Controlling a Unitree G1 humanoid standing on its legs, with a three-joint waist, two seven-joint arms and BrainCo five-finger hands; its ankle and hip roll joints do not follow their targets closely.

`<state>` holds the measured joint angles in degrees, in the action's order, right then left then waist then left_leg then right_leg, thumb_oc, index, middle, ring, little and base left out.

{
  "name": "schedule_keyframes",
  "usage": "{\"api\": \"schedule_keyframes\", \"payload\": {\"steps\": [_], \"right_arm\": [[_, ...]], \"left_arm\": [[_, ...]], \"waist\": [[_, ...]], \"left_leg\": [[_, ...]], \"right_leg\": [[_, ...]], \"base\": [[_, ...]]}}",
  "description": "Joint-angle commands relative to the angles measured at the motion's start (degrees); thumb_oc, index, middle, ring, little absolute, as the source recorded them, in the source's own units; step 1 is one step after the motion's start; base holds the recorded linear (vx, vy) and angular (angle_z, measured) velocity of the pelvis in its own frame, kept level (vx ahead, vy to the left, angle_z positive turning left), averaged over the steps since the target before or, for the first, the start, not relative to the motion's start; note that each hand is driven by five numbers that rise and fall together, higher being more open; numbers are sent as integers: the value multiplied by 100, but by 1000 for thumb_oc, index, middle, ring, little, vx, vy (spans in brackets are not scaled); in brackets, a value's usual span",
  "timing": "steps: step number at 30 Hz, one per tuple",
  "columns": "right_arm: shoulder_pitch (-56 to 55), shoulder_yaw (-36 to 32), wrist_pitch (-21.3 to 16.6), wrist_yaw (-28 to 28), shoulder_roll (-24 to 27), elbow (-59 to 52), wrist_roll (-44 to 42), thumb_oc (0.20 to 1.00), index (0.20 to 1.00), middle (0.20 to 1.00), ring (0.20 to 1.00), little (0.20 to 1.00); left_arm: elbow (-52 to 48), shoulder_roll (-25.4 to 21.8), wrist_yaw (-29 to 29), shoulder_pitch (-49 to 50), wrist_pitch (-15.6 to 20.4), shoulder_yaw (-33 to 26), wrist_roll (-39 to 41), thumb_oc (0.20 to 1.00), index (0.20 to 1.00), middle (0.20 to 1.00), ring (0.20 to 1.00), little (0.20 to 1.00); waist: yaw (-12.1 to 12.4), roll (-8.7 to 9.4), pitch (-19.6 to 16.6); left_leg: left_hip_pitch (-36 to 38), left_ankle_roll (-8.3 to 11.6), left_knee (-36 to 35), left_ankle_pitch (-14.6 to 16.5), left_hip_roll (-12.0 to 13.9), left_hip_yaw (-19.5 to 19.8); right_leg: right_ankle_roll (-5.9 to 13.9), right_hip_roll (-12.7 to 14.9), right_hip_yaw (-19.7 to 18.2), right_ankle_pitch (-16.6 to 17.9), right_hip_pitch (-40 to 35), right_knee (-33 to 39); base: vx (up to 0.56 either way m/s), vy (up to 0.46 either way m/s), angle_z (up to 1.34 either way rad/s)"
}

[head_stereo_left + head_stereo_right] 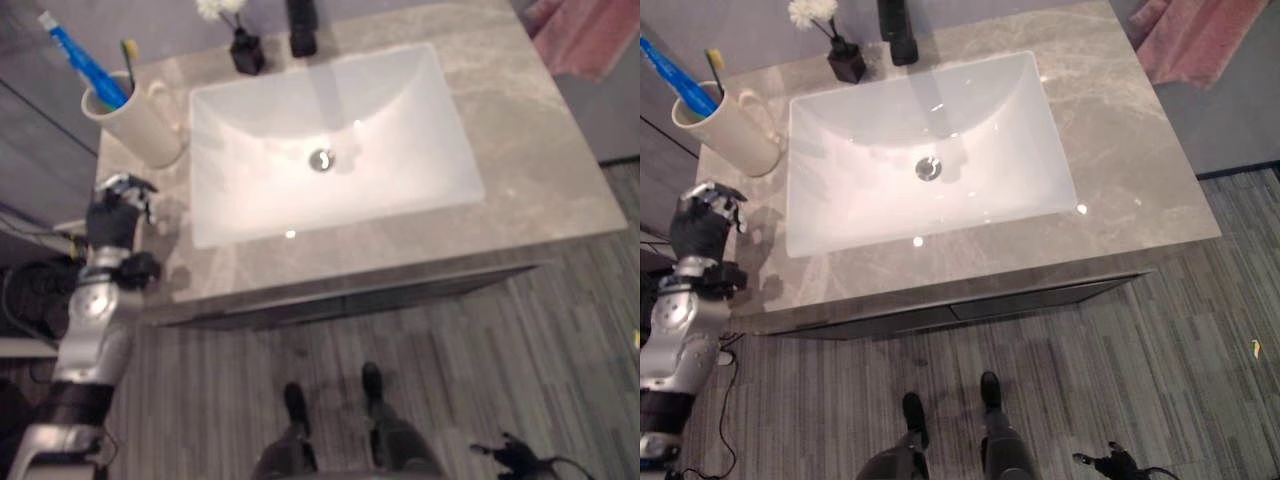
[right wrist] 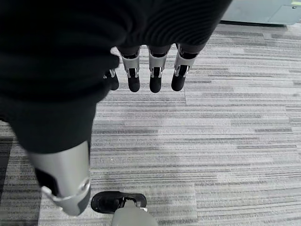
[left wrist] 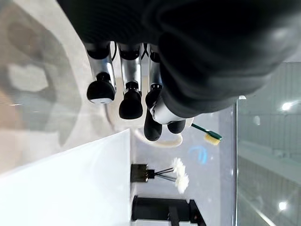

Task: Put brush and paste in cup on sink, flatten towel.

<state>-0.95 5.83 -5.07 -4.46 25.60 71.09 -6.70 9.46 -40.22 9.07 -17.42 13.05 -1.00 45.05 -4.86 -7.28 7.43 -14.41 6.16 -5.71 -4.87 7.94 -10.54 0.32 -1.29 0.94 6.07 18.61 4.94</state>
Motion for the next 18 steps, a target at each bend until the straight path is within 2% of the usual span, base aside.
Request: {"api": "schedule_keyframes", "payload": {"steps": [1, 18], "right_arm": [[-63, 101, 14, -66, 193, 115, -5, 1000, 1000, 1000, 1000, 1000], [-47, 186, -1, -121, 130, 57, -120, 1000, 1000, 1000, 1000, 1000]], "left_arm": [[55, -320, 186, -484, 305, -152, -179, 200, 200, 200, 200, 200], [500, -618, 580, -1080, 435, -175, -271, 200, 200, 200, 200, 200]], "waist": [[-143, 230, 147], [-206, 371, 215]], "left_leg": [[604, 119, 71, -157, -16, 51], [345, 171, 71, -265, 45, -45]], "right_leg": [[124, 59, 0, -438, -180, -22], [151, -1, -97, -348, 185, -53]], "base": [[0, 0, 0], [14, -8, -5]]}}
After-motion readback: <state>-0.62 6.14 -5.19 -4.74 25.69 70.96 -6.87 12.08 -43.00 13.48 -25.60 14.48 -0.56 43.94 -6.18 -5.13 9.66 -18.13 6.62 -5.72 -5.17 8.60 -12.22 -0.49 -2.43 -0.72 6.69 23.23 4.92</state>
